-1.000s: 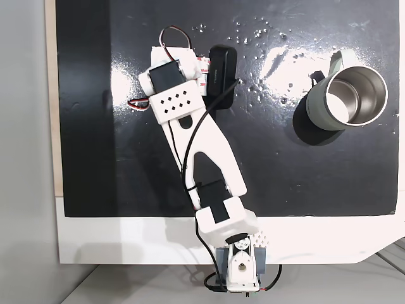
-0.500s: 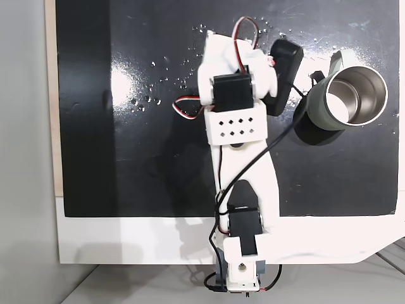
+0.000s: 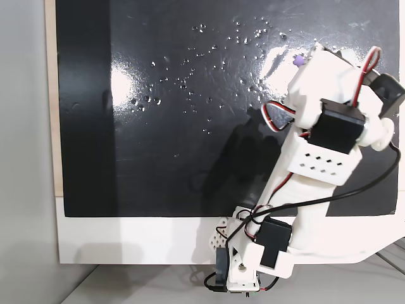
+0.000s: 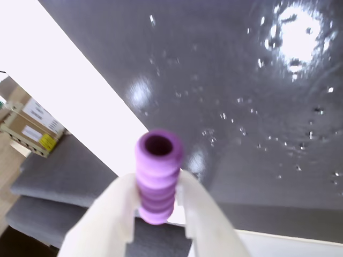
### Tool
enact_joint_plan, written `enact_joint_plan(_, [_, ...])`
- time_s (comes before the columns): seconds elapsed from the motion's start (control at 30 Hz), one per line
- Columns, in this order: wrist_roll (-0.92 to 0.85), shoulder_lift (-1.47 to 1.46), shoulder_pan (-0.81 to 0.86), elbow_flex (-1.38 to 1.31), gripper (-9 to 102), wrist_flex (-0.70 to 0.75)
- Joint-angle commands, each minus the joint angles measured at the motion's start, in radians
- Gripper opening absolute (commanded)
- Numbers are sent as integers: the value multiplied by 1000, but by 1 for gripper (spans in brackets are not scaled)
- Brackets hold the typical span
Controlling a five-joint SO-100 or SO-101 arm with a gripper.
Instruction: Grasp a pengrip and put it in the cup.
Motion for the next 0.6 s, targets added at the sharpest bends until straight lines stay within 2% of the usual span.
enact_joint_plan(0.0, [-38, 54, 83, -54, 0, 26])
enact_joint_plan(0.33, [-160, -2, 276, -51, 0, 58])
enact_joint_plan(0.57, [-207, -106, 334, -57, 0, 44])
